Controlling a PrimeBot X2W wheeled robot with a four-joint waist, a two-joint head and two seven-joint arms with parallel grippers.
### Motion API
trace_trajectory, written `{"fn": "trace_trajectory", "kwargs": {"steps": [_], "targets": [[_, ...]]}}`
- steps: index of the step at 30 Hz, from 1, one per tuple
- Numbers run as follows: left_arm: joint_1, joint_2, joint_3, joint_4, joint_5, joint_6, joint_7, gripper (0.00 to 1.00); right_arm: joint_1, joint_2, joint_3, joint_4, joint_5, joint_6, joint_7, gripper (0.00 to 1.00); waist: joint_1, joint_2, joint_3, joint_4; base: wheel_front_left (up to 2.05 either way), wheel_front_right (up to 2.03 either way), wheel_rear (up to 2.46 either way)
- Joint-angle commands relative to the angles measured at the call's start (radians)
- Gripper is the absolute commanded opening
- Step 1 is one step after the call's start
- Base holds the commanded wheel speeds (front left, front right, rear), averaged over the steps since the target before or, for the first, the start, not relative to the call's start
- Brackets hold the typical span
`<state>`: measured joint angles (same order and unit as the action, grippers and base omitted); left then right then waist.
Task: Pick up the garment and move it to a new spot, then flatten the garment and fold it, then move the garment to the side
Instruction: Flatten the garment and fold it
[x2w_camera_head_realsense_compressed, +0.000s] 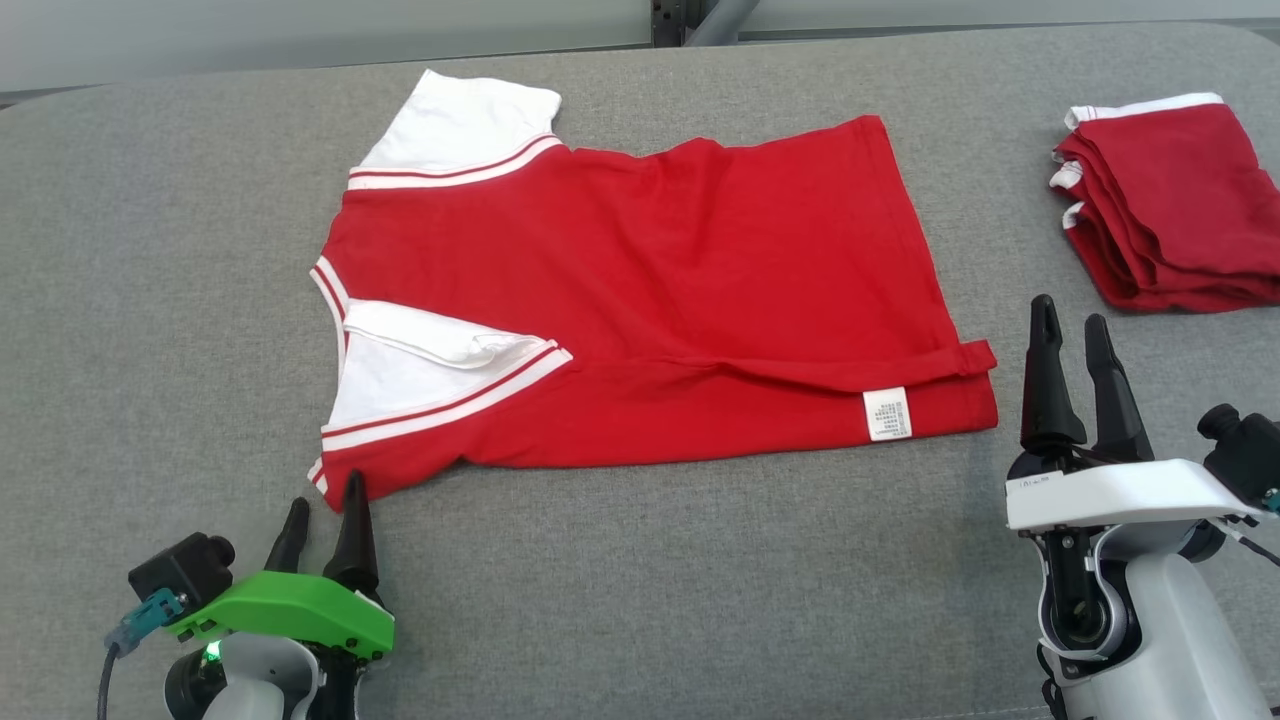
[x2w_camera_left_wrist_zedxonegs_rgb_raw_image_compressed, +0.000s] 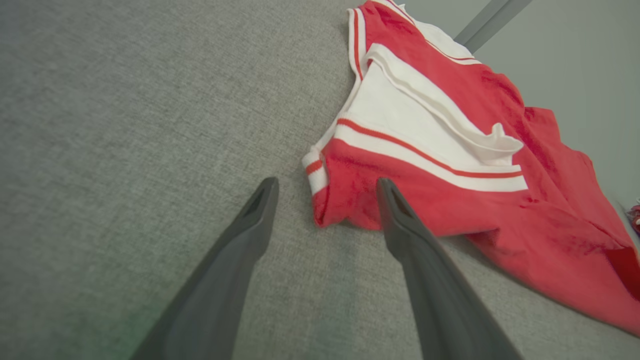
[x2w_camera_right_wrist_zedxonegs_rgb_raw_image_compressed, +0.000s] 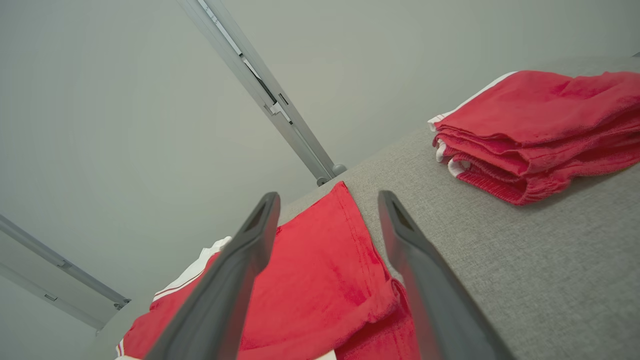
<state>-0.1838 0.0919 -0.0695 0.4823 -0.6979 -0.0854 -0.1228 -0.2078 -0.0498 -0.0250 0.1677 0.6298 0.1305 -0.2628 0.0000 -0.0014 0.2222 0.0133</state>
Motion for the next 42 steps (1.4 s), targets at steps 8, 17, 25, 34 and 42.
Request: {"fn": "trace_trajectory", "kwargs": {"steps": [8, 17, 25, 34, 42], "targets": [[-0.055, 0.007, -0.005, 0.081, -0.013, 0.010, 0.003, 0.39, 0.025, -0.002, 0.004, 0.033, -0.010, 0.000, -0.002, 1.00, 0.0000, 0.0014, 0.018, -0.043, 0.00, 0.00, 0.00], [-0.062, 0.013, 0.002, 0.070, -0.018, -0.011, -0.071, 0.00, 0.038, -0.002, 0.023, 0.197, -0.040, 0.000, -0.001, 1.00, 0.0000, 0.0014, 0.003, -0.027, 0.00, 0.00, 0.00], [-0.033, 0.010, -0.008, 0.023, -0.023, -0.015, -0.077, 0.00, -0.039, -0.002, 0.042, 0.360, -0.071, 0.000, 0.011, 1.00, 0.0000, 0.0014, -0.008, 0.000, 0.00, 0.00, 0.00], [-0.020, 0.002, -0.028, 0.009, -0.028, -0.009, -0.070, 0.00, -0.149, 0.000, 0.068, 0.551, -0.091, 0.000, 0.055, 0.97, 0.0000, 0.0014, -0.012, 0.014, 0.00, 0.00, 0.00], [-0.029, 0.006, -0.034, -0.006, -0.027, -0.012, -0.083, 0.00, -0.213, -0.002, 0.109, 0.579, -0.016, 0.000, 0.033, 0.00, 0.0000, 0.0014, -0.013, 0.014, 0.00, 0.00, 0.00]]}}
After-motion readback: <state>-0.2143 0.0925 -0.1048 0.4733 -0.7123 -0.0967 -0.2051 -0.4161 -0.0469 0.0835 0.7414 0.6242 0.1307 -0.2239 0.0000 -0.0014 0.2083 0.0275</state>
